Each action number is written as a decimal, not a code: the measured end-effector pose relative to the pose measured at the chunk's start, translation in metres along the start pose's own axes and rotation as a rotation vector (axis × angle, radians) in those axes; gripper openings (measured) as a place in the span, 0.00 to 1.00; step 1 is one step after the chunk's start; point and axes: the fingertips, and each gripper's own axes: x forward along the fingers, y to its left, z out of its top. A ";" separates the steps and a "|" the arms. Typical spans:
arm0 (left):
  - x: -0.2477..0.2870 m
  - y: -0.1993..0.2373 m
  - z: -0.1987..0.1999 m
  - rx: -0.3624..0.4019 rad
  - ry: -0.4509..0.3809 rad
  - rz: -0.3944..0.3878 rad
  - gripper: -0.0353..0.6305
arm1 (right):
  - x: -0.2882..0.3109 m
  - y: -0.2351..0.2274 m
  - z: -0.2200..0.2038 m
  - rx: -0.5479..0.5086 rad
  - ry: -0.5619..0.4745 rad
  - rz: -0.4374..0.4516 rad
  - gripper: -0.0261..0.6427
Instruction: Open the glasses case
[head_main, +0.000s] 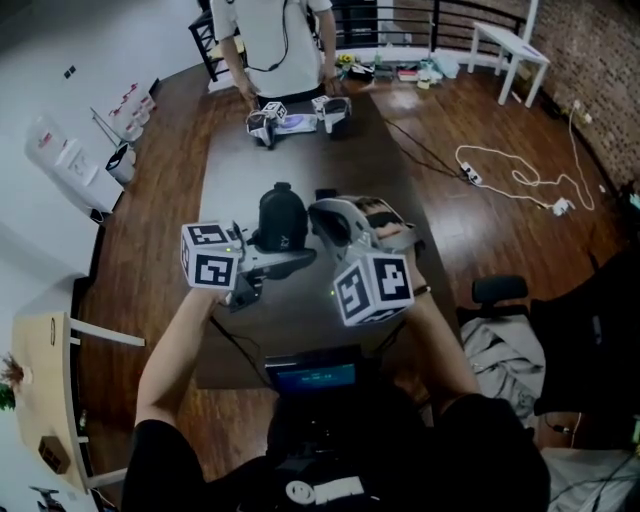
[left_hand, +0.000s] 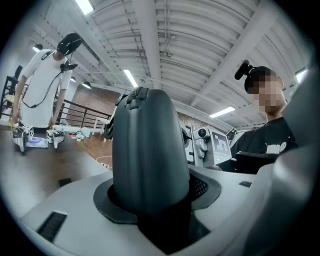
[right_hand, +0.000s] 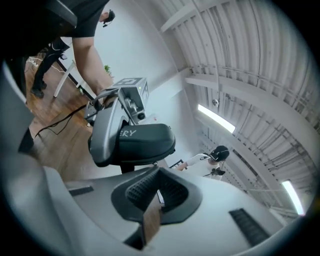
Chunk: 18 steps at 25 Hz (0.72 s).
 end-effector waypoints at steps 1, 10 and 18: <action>0.002 0.001 -0.003 0.001 0.014 0.002 0.42 | 0.000 0.000 -0.003 -0.011 0.007 0.002 0.06; 0.010 0.000 -0.031 -0.054 0.138 -0.019 0.42 | -0.002 0.012 -0.013 -0.193 0.050 0.056 0.07; 0.015 -0.002 -0.089 0.127 0.531 0.024 0.42 | -0.009 0.026 -0.003 -0.427 0.021 0.171 0.07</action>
